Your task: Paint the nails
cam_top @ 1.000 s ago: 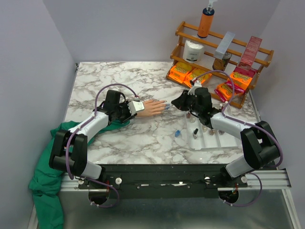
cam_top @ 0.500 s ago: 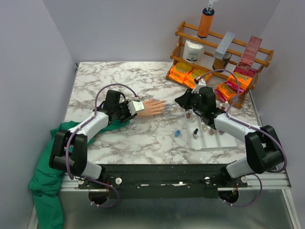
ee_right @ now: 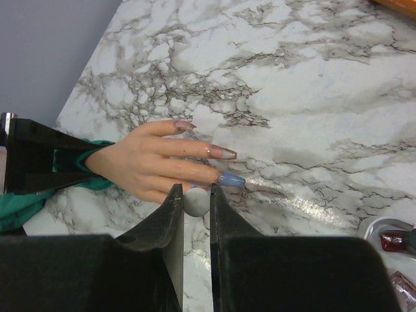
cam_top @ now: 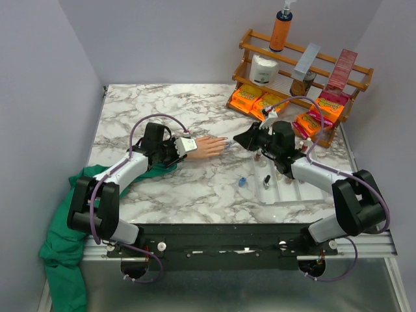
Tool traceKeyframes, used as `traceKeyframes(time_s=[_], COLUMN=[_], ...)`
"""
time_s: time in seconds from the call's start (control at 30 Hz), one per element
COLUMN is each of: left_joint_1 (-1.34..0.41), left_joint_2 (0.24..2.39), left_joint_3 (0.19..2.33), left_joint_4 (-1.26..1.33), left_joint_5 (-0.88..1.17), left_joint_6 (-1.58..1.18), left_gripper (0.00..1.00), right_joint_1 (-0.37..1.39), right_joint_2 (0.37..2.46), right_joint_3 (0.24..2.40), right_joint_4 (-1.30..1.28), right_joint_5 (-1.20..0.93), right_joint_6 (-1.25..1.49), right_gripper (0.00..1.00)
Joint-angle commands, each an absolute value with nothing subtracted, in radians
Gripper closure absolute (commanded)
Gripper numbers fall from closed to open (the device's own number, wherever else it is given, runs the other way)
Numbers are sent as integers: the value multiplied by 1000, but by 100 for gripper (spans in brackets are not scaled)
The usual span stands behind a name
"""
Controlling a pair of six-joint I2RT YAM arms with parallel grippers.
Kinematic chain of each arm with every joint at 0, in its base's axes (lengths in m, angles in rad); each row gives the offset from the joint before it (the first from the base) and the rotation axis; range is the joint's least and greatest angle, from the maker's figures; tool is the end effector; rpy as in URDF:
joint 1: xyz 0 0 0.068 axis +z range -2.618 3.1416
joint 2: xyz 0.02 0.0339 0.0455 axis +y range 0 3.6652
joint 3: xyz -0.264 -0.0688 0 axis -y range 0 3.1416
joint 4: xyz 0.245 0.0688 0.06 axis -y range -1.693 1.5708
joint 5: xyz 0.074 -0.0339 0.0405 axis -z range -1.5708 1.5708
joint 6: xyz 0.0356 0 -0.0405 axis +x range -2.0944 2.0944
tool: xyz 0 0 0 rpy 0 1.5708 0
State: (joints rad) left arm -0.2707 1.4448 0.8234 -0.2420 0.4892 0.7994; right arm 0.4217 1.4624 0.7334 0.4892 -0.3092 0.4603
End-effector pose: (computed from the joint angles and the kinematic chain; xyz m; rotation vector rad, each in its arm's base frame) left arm 0.2745 -0.0935 0.2014 1.3669 1.8868 -0.3351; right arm 0.2866 0.1404 0.2319 -0.1936 1.8837 0.8947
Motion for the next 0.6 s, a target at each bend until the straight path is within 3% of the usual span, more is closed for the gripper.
traceKeyframes(time_s=[0.0,0.57], left_joint_1=[-270,-272], left_joint_2=[1447,1451], left_joint_3=[850,857], left_joint_4=[-227,-230], left_joint_5=[546,551], left_joint_6=[769,772], left_gripper=[100,100], right_joint_1=[420,422], right_joint_2=[1502,1513], right_joint_3=[768,798], right_joint_4=[512,449], right_joint_5=[-328,-290], right_joint_6=[483,466], right_gripper=[99,99])
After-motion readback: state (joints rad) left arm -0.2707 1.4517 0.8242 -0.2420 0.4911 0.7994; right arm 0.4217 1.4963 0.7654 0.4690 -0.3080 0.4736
